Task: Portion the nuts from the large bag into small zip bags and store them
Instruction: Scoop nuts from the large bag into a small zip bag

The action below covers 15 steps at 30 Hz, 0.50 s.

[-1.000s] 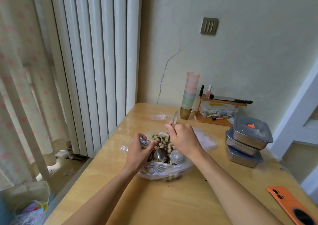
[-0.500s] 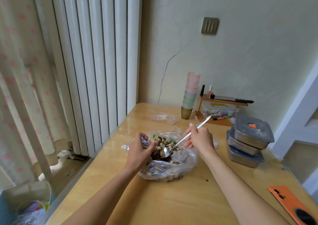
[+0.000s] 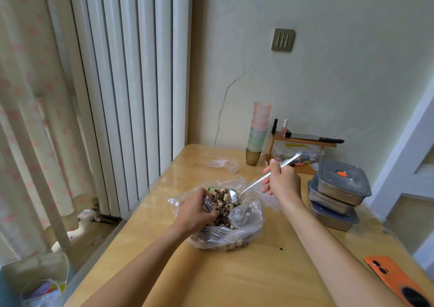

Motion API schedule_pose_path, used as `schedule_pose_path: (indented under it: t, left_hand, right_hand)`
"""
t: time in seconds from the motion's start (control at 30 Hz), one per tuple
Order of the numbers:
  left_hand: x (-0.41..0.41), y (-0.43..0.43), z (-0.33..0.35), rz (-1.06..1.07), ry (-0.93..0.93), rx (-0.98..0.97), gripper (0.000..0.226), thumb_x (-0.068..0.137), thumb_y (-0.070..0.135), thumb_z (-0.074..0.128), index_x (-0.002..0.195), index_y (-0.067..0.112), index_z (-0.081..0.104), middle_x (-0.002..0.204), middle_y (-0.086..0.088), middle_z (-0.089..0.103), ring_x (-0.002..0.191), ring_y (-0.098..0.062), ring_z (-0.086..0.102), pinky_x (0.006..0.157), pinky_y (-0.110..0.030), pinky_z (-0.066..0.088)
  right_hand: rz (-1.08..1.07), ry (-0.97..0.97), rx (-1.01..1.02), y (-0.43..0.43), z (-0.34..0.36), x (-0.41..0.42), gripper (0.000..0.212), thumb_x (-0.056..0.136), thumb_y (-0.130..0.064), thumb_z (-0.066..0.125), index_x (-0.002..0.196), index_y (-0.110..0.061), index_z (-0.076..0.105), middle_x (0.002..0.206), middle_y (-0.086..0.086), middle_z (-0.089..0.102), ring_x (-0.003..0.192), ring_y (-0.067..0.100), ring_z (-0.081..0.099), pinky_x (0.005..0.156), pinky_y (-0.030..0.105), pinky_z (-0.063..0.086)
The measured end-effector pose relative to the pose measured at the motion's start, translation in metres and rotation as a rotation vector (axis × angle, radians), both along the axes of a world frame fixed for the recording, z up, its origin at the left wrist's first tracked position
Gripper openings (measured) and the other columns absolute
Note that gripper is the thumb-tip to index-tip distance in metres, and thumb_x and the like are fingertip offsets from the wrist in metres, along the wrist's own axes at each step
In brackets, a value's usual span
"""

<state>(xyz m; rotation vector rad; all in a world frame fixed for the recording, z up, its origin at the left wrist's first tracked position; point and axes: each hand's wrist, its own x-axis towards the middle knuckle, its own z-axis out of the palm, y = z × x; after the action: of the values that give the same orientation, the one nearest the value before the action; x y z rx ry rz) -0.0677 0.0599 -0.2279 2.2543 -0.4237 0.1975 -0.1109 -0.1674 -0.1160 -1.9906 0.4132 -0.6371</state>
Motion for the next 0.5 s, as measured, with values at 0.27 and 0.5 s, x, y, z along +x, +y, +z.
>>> schedule_pose_path:
  t: [0.27,0.5]
  left_hand:
    - [-0.001,-0.020,0.009,0.045,0.062,-0.101,0.048,0.075,0.039,0.086,0.104,0.020,0.053,0.090,0.009,0.067,0.086,-0.018,0.065,0.078,-0.039,0.051]
    - [-0.004,-0.022,0.010,0.050,0.156,-0.224,0.078,0.049,0.068,0.079,0.106,0.025,0.046,0.092,0.004,0.072,0.081,-0.015,0.069,0.075,-0.040,0.056]
  right_hand:
    - [0.169,-0.271,-0.334,0.036,0.016,-0.007,0.043,0.110,-0.027,0.045,0.080,-0.006,0.067,0.059,0.005,0.064,0.044,0.013,0.063,0.051,0.028,0.054]
    - [0.436,-0.468,-0.761,0.061,0.015,-0.012,0.038,0.107,-0.036,0.042,0.097,-0.007,0.066,0.070,0.004,0.064,0.057,0.022,0.059,0.053,0.042,0.052]
